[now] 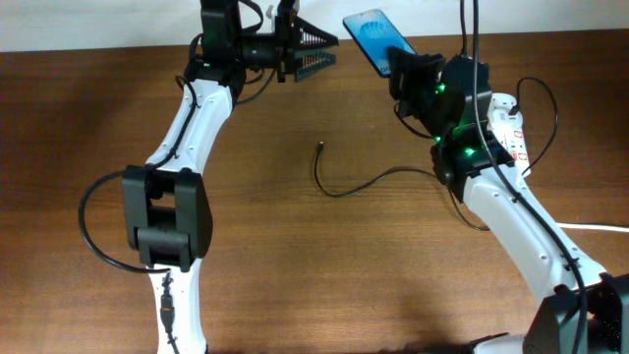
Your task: Plug charger to phone and switch on socket
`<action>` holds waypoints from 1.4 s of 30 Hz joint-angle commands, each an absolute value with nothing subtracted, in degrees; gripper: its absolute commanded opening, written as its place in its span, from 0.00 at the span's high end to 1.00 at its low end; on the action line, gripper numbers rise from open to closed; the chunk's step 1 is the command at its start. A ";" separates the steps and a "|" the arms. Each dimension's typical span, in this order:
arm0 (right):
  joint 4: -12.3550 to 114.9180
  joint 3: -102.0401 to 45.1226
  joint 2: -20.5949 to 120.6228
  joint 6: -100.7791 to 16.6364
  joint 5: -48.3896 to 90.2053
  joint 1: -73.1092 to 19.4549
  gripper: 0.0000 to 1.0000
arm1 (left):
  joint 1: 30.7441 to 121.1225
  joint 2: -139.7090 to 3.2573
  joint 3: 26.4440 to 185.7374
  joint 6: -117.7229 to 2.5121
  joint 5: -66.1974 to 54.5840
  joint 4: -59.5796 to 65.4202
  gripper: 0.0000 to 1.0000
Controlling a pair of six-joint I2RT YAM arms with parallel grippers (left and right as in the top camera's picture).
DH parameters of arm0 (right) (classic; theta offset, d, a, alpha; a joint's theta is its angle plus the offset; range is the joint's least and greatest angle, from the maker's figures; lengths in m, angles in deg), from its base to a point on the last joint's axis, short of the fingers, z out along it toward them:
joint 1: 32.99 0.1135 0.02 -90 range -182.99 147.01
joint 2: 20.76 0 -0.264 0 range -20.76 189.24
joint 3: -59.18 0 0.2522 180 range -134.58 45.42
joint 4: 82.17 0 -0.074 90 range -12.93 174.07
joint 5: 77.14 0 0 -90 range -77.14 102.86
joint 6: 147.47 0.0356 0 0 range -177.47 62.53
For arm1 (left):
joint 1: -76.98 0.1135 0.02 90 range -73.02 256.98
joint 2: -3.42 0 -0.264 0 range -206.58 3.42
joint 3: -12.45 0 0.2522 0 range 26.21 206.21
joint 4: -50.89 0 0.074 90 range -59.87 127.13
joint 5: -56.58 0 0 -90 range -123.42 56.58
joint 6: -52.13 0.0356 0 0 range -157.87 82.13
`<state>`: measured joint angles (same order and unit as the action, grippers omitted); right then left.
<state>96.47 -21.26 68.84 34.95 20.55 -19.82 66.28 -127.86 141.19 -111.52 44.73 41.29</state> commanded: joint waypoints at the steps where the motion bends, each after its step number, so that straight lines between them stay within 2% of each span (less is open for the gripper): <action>1: 98.48 -23.55 67.36 36.26 15.00 -16.30 0.96 | 66.15 -128.04 141.61 -120.78 39.50 41.81 0.41; 10: 98.48 -23.55 69.02 36.26 6.49 -10.20 0.96 | 64.73 -128.04 141.61 -128.76 37.54 42.40 0.41; 17: 98.48 -23.55 69.67 36.29 6.36 -9.70 0.96 | 63.81 -128.04 141.61 -132.39 34.28 42.71 0.55; 25: 98.48 -23.55 69.74 36.29 6.32 -9.70 0.96 | 62.48 -128.04 141.61 -132.39 32.53 42.69 0.63; 27: 98.48 -23.55 69.74 36.29 6.32 -9.70 0.96 | 62.39 -128.04 141.61 -132.39 32.55 42.69 0.67; 29: 98.48 -23.55 69.74 36.29 6.34 -9.70 0.96 | 62.39 -128.04 141.61 -132.39 32.57 42.69 0.76; 34: 98.46 -23.55 69.74 36.29 6.34 -9.70 0.96 | 61.93 -128.04 141.61 -132.39 32.40 42.69 0.84; 42: 98.46 -23.55 69.74 36.26 6.34 -9.70 0.96 | 61.85 -128.04 141.61 -132.35 32.27 42.69 0.91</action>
